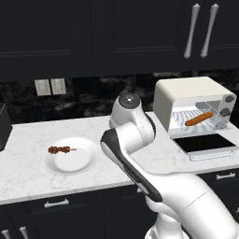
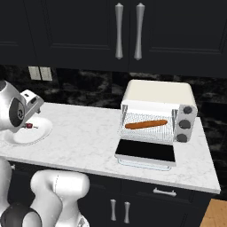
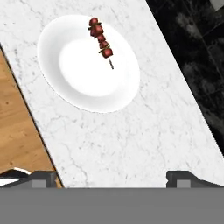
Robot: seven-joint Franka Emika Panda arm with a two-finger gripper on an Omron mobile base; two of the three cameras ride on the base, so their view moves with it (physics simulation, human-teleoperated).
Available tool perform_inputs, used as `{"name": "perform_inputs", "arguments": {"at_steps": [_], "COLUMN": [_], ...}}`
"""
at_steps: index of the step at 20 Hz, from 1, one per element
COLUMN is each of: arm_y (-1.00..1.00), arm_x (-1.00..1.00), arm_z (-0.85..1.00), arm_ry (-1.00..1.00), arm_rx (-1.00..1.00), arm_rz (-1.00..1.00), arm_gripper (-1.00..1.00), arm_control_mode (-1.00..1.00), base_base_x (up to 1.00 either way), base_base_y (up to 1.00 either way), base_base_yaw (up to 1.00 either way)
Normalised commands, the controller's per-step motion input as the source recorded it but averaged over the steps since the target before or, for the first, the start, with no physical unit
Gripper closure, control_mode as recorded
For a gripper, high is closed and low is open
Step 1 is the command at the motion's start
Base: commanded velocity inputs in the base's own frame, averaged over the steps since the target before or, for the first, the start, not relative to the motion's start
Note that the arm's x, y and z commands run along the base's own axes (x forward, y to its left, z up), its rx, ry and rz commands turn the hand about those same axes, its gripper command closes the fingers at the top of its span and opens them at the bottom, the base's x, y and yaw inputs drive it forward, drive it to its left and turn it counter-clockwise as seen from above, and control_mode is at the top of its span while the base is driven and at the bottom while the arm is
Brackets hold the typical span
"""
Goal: Pick up the kebab skewer and baguette bread, and place them inside the toaster oven. Close the toaster oven door and start by setting the timer.
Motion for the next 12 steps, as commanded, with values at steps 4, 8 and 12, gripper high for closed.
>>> {"name": "perform_inputs", "arguments": {"at_steps": [4, 8, 12], "arm_y": [1.00, 0.82, 0.36], "arm_x": [0.33, 0.27, 0.30], "arm_z": [-0.01, -0.20, -0.26], "arm_ry": [0.04, 0.03, 0.18], "arm_rx": [0.03, 0.07, 0.08], "arm_rz": [-0.06, -0.03, 0.00], "arm_gripper": [-1.00, -1.00, -1.00], "arm_control_mode": [-1.00, -1.00, -1.00], "base_base_x": [0.00, 0.00, 0.00], "base_base_y": [0.00, 0.00, 0.00], "base_base_yaw": [0.00, 0.00, 0.00]}}
